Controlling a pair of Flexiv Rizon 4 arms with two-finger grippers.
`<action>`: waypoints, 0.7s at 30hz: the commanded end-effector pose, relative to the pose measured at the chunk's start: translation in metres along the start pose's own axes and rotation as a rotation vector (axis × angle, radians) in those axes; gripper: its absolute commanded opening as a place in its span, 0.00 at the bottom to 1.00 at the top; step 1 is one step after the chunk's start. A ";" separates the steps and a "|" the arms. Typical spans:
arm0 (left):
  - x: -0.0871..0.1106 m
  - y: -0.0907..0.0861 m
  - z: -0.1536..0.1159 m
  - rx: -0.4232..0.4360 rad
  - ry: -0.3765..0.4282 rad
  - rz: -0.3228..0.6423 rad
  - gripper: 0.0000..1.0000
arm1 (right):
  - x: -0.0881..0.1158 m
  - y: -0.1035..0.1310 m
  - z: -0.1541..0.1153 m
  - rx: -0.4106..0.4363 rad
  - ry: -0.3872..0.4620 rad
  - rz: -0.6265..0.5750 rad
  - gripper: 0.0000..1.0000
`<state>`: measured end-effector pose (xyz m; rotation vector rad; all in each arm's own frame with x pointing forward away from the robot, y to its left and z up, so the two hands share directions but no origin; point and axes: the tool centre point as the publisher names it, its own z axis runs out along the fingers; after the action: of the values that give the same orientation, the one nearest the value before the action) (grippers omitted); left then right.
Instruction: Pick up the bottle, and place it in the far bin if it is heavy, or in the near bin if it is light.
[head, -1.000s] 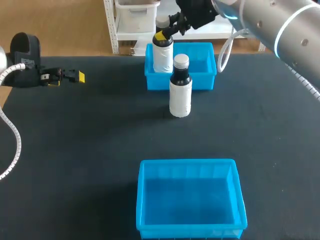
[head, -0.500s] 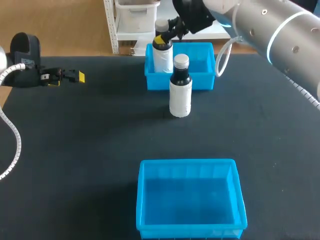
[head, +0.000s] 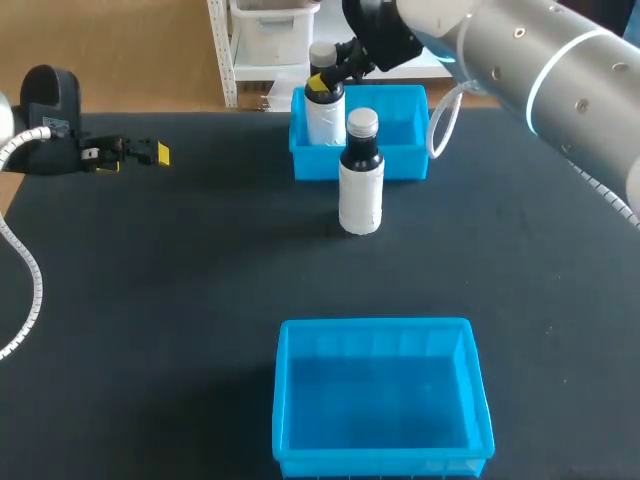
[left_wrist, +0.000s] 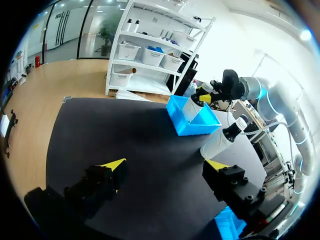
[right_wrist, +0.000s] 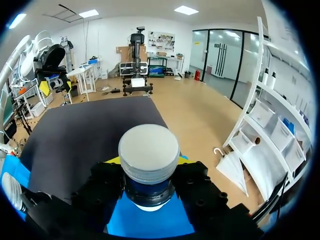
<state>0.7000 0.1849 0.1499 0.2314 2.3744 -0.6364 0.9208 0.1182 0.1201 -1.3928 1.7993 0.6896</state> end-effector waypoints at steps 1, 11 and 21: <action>0.000 0.000 0.000 0.000 0.000 0.000 1.00 | -0.002 -0.012 0.007 -0.237 0.010 0.003 0.33; 0.000 0.000 0.000 0.000 0.000 0.000 1.00 | 0.003 -0.014 -0.012 -0.219 0.017 0.027 1.00; 0.000 0.000 0.000 0.000 0.000 0.000 1.00 | 0.031 -0.016 -0.077 -0.115 0.024 0.083 1.00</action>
<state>0.7000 0.1849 0.1499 0.2314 2.3744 -0.6364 0.9226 0.0595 0.1325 -1.3636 1.8900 0.7243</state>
